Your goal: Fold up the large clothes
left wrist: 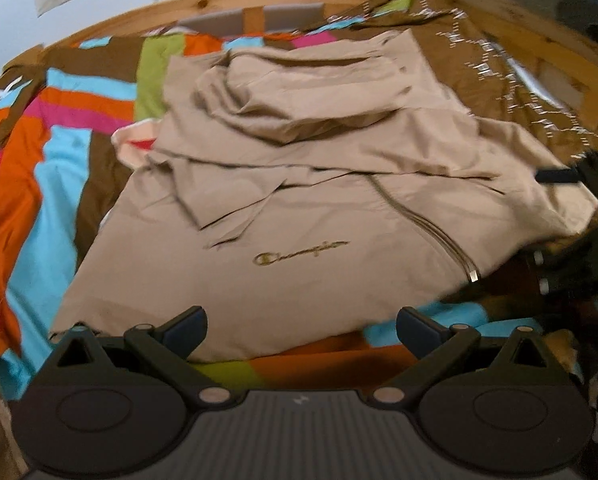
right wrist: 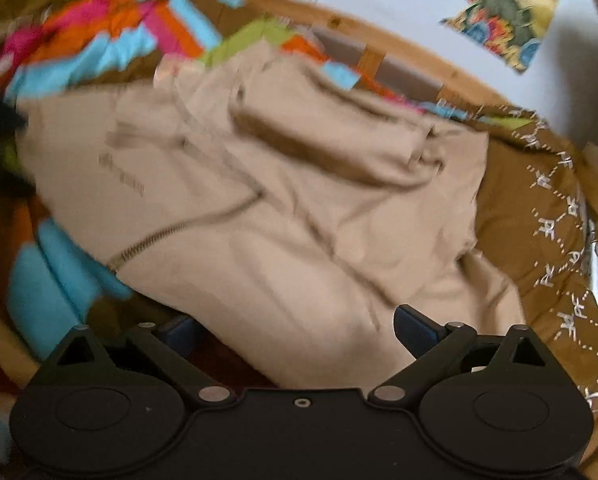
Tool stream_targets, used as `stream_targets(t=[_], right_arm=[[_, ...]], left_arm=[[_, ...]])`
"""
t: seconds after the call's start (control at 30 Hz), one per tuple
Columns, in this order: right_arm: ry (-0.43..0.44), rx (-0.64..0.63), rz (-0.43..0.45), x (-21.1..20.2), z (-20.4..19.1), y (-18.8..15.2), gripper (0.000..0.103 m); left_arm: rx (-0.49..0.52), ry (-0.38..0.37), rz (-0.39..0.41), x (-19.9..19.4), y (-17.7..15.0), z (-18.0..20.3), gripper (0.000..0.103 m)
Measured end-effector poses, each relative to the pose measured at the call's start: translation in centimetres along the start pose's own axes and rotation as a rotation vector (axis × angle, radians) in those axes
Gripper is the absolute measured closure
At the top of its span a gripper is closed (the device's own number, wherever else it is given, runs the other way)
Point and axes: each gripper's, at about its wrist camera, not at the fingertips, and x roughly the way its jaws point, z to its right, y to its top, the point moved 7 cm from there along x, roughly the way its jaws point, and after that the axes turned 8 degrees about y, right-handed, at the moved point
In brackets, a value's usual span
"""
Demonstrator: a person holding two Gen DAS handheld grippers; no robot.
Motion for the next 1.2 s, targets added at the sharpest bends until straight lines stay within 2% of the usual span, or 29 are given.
stream_targets(t=[0.13,0.23,0.37,0.5,0.6,0.73,0.83,0.9,0.97,1.03,1.07,1.1,1.2], right_arm=[[0.037,0.1,0.044,-0.5,2.1,2.1,0.005],[0.065,0.166,0.056,-0.3,3.1,3.2,0.005],[0.083,0.202,0.07,0.0,3.6,4.3,0.005],[0.086,0.202,0.09,0.3,4.2,5.6,0.005],[0.09,0.247,0.109,0.9,5.0,6.3,0.005],[0.105,0.321,0.123,1.7,5.9,7.0,0.005],[0.111,0.334,0.125,2.2,6.0,7.2,0.005],[0.114,0.334,0.128,2.3,6.1,7.2,0.005],[0.12,0.328,0.132,2.1,5.9,6.9,0.005],[0.119,0.296,0.134,1.7,5.6,6.3,0.004],[0.117,0.256,0.133,1.3,5.2,5.7,0.004],[0.118,0.211,0.128,0.9,4.8,5.1,0.003],[0.148,0.062,0.083,-0.2,3.0,2.5,0.001]], left_arm=[[0.055,-0.018,0.028,-0.1,0.0,1.1,0.001],[0.094,0.019,0.031,0.6,-0.1,1.4,0.001],[0.135,0.116,0.025,1.8,-0.1,0.6,0.001],[0.224,0.268,0.02,2.8,-0.2,-0.6,0.001],[0.309,0.389,0.059,3.0,0.1,-1.8,0.001],[0.383,0.448,0.077,3.3,0.0,-2.4,0.003],[0.441,0.48,0.072,3.7,-0.3,-2.3,0.014],[0.437,0.509,0.07,4.0,-0.2,-3.0,0.031],[0.381,0.52,0.063,3.9,0.2,-4.1,0.043],[0.285,0.491,0.065,3.8,0.8,-5.5,0.058],[0.232,0.462,0.071,3.6,1.1,-6.0,0.073],[0.184,0.431,0.078,3.4,1.5,-6.4,0.081],[0.092,0.376,0.102,3.0,2.5,-7.4,0.083]])
